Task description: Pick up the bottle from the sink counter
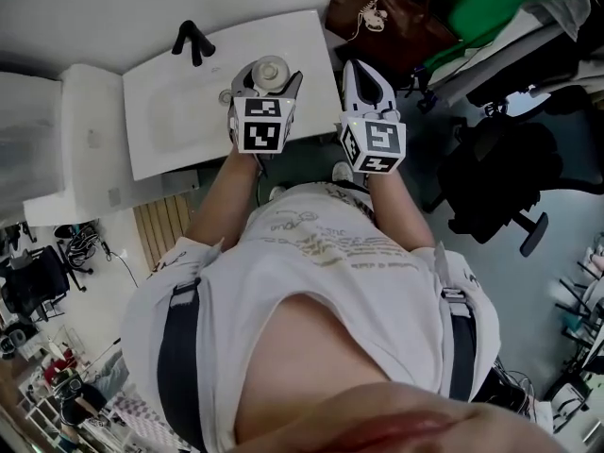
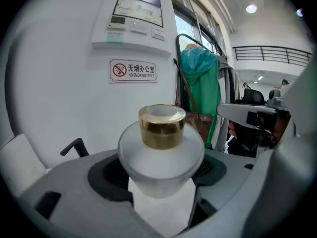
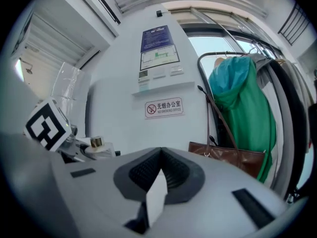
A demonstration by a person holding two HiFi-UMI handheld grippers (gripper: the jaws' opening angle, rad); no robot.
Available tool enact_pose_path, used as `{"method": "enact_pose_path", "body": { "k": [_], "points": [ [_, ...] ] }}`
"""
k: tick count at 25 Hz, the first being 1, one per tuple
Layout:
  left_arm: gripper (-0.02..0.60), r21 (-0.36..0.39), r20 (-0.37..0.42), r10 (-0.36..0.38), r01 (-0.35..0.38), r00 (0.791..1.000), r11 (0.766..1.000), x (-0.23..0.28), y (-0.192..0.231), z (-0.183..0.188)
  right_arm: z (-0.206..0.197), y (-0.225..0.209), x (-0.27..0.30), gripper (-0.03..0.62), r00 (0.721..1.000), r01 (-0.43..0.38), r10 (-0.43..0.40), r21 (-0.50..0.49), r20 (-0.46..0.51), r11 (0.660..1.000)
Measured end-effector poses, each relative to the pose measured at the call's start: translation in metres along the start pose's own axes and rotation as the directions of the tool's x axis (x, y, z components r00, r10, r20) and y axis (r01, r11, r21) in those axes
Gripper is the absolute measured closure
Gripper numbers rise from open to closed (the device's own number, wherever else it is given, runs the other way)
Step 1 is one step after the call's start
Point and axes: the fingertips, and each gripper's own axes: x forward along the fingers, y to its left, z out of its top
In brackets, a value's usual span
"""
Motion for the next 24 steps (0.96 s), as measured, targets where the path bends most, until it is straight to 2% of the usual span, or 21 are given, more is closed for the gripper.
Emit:
{"method": "enact_pose_path", "body": {
  "k": [8, 24],
  "points": [
    [0.23, -0.01, 0.018, 0.023, -0.023, 1.0, 1.0, -0.022, 0.015, -0.007, 0.006, 0.024, 0.01, 0.569, 0.999, -0.044, 0.044, -0.015, 0.018, 0.999],
    [0.23, -0.01, 0.015, 0.011, -0.011, 1.0, 1.0, -0.02, 0.015, -0.002, 0.011, 0.031, 0.02, 0.569, 0.997, -0.069, 0.07, -0.02, 0.032, 0.997]
  ]
}}
